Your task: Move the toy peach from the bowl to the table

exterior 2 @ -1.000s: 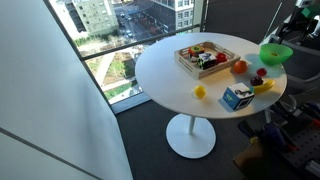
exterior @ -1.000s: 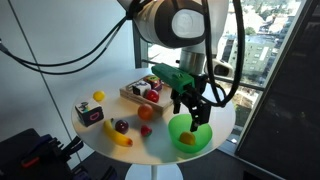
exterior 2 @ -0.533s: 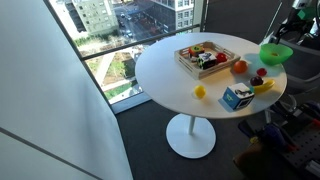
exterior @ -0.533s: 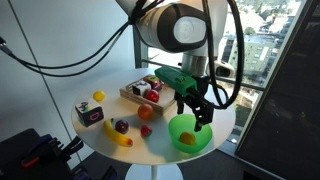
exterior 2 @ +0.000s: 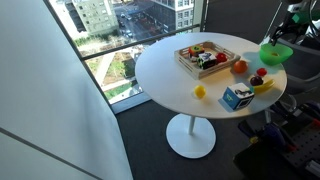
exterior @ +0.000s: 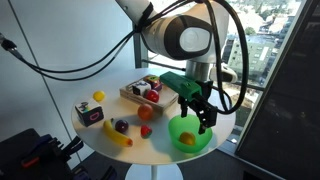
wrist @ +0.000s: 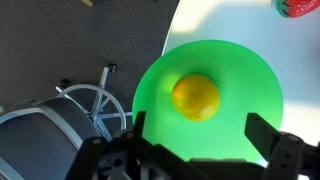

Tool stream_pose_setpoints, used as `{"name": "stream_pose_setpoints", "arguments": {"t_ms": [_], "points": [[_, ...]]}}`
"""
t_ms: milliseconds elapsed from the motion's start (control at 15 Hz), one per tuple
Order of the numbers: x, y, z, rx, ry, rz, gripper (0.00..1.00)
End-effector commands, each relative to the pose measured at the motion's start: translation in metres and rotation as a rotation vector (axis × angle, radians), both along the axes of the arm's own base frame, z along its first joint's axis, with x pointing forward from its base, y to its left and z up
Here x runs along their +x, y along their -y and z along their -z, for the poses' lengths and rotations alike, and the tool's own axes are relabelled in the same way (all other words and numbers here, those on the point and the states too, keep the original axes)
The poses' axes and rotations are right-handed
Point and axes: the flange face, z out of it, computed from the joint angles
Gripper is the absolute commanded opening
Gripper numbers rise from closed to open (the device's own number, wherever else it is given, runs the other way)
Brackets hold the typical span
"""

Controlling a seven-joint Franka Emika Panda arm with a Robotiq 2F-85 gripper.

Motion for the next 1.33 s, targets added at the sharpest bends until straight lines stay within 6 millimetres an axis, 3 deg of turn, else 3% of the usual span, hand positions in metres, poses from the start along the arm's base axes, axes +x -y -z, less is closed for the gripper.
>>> {"name": "stream_pose_setpoints", "arguments": {"t_ms": [0,1267], "points": [[0.011,0.005,0.005,-0.003,0.010,-0.001,1.00],[0.017,-0.004,0.049,-0.001,0.017,-0.062,1.00]]}}
